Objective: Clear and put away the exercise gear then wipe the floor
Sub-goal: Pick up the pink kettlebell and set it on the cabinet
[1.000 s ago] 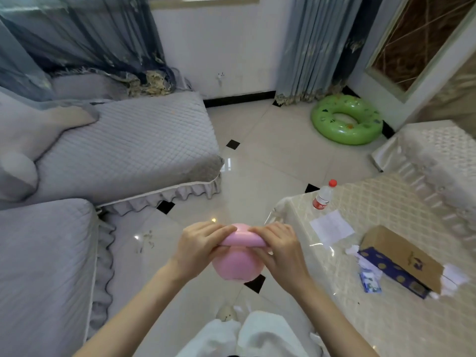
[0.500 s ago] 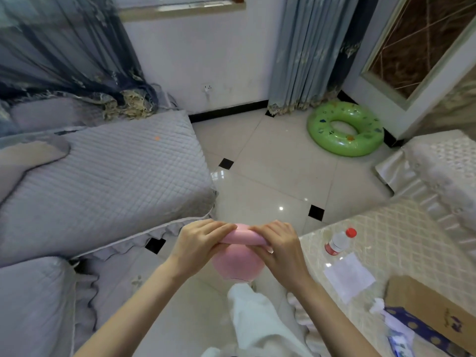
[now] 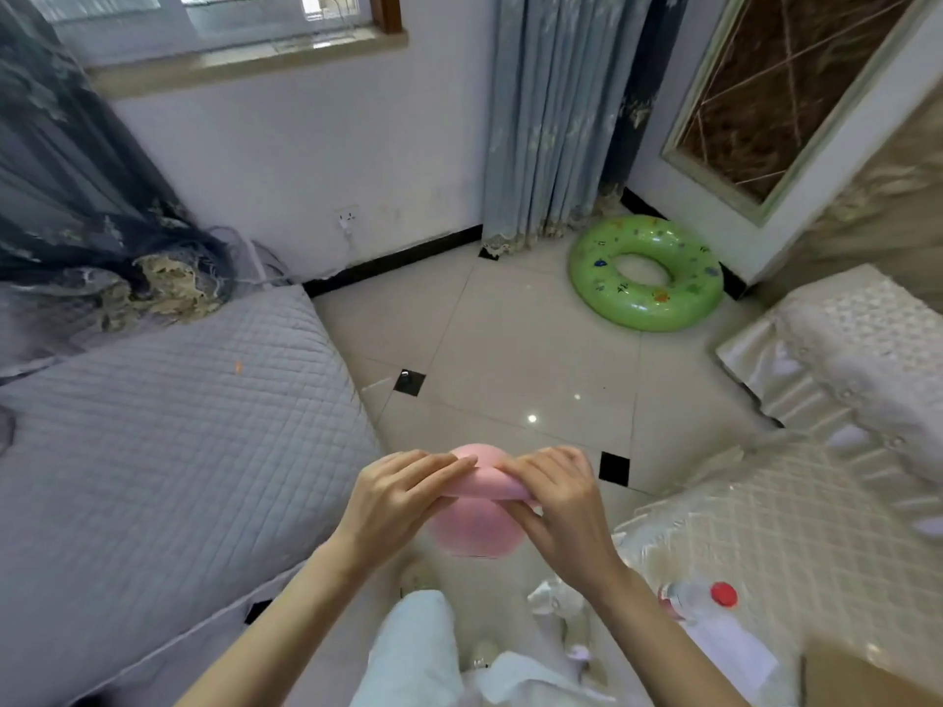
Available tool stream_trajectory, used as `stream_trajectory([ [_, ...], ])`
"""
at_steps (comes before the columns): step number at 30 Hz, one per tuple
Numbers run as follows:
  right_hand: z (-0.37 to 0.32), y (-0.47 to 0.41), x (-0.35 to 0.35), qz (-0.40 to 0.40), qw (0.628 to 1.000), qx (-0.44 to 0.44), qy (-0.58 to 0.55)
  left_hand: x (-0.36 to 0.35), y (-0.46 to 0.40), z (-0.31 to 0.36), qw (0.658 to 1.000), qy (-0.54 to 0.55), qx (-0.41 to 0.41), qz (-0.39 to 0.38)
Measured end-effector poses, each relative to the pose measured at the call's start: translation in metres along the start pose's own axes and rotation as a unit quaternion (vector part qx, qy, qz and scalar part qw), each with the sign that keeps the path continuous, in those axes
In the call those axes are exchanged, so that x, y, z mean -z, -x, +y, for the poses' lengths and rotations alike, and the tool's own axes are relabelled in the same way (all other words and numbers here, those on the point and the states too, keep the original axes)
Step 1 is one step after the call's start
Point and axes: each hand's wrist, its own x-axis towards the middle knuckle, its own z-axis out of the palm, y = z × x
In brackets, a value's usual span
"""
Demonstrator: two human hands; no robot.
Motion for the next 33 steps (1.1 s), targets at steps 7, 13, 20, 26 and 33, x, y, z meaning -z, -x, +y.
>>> stream_trajectory([
  [7,0.048,-0.085,-0.023,0.062,0.993,0.017,0.096,-0.024,-0.088,-0.103,0.992,0.054,-0.111,-0.014],
  [13,0.079,-0.148,-0.034,0.121,0.979,-0.026,0.165,-0.045,-0.172,-0.172,0.973,0.105,-0.199,-0.041],
  [20,0.134,-0.192,-0.027,0.166,0.956,-0.101,0.222,-0.100,-0.256,-0.211,0.954,0.146,-0.247,-0.089],
  [26,0.201,-0.205,0.000,0.177,0.935,-0.147,0.268,-0.169,-0.324,-0.210,0.935,0.176,-0.288,-0.105],
  [33,0.295,-0.210,0.059,0.195,0.925,-0.157,0.285,-0.259,-0.409,-0.184,0.917,0.206,-0.321,-0.117],
])
